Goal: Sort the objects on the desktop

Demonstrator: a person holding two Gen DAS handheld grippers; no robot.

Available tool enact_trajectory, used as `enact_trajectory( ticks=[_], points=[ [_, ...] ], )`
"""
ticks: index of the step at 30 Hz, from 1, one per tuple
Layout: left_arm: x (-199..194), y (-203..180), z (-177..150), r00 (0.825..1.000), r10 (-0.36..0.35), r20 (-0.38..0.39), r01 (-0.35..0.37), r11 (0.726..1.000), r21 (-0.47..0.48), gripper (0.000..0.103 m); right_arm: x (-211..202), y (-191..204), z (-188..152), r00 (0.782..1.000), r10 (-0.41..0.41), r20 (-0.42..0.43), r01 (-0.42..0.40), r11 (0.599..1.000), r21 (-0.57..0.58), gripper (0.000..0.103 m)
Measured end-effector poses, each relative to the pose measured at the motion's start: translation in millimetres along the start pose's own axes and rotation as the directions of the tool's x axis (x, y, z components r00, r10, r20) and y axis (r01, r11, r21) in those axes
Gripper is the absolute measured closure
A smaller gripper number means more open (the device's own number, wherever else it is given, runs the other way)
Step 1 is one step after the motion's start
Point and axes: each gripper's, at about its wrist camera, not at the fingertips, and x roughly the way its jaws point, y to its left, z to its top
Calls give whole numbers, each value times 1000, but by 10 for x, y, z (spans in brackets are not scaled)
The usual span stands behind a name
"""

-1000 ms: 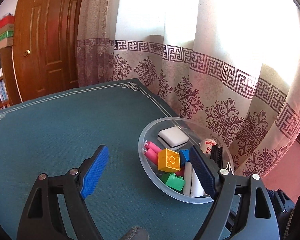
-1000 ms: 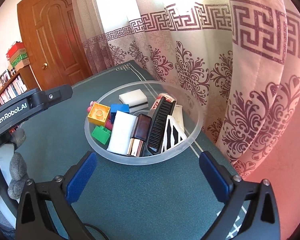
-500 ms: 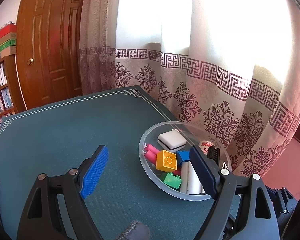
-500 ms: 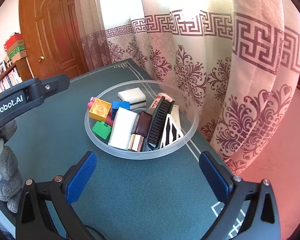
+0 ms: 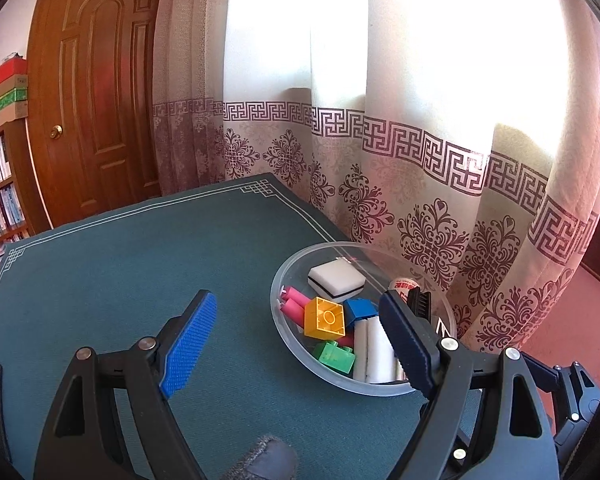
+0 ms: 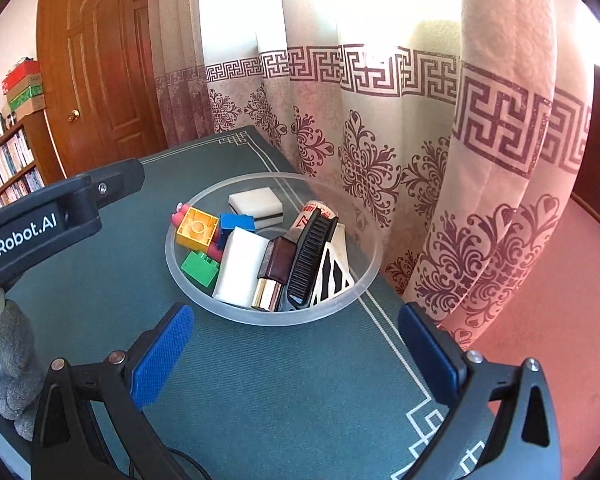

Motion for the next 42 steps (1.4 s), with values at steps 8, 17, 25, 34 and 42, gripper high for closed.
enact_trajectory(
  ticks=[8, 17, 25, 34, 42],
  points=[
    [68, -99, -63, 1000, -11, -28, 12, 999, 30, 17, 11, 37, -25, 1000, -1, -12, 1, 1000, -3, 0],
    [174, -139, -128, 998, -18, -61, 20, 999, 43, 17, 115, -7, -89, 999, -4, -39, 4, 1000, 12, 0],
    [291, -170, -181, 995, -21, -98, 25, 999, 45, 17, 158, -18, -116, 999, -23, -48, 23, 1000, 6, 0],
    [359, -174, -212, 993, -22, -119, 28, 998, 50, 17, 219, -14, -107, 998, -19, -67, 20, 1000, 5, 0],
    [400, -165, -226, 991, -27, -130, 33, 998, 45, 17, 303, -2, -88, 997, -13, -76, 13, 1000, 7, 0]
  ],
)
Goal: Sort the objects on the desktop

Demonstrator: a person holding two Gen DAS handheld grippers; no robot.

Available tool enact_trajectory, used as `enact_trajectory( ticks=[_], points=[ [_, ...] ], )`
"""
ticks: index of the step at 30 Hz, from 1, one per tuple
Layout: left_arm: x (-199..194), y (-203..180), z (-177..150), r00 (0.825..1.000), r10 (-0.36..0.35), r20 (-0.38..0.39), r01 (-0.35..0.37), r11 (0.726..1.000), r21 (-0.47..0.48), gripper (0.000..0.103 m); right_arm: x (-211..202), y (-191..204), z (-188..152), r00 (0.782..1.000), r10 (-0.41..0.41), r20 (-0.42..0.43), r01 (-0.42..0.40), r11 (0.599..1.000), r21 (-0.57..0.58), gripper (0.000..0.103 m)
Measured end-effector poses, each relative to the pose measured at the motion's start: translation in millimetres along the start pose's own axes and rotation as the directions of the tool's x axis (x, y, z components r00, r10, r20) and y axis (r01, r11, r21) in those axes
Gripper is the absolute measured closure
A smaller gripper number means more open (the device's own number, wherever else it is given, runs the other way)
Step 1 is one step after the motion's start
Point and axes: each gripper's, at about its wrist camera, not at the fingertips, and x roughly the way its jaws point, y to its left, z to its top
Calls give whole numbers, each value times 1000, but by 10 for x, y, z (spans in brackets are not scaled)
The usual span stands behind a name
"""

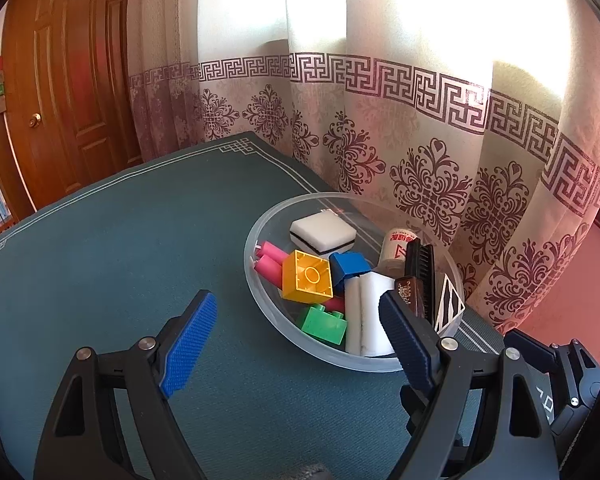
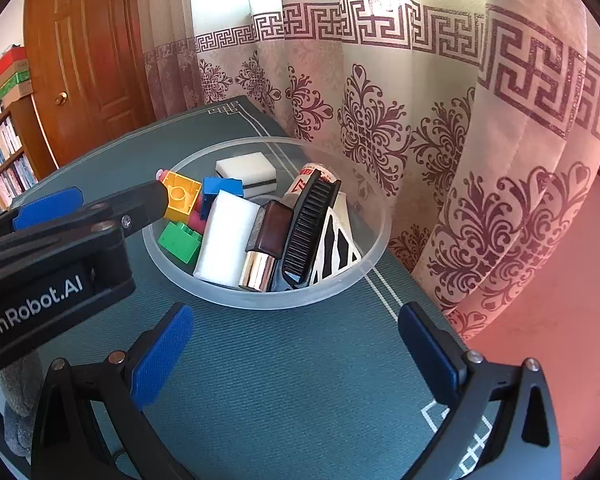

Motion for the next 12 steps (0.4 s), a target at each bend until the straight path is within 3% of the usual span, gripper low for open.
enact_trajectory(
  ticks=[12],
  points=[
    [12, -13, -13, 1000, -2, -4, 3, 1000, 9, 17, 35, 10, -26, 1000, 8, -10, -8, 1000, -3, 0]
  ],
)
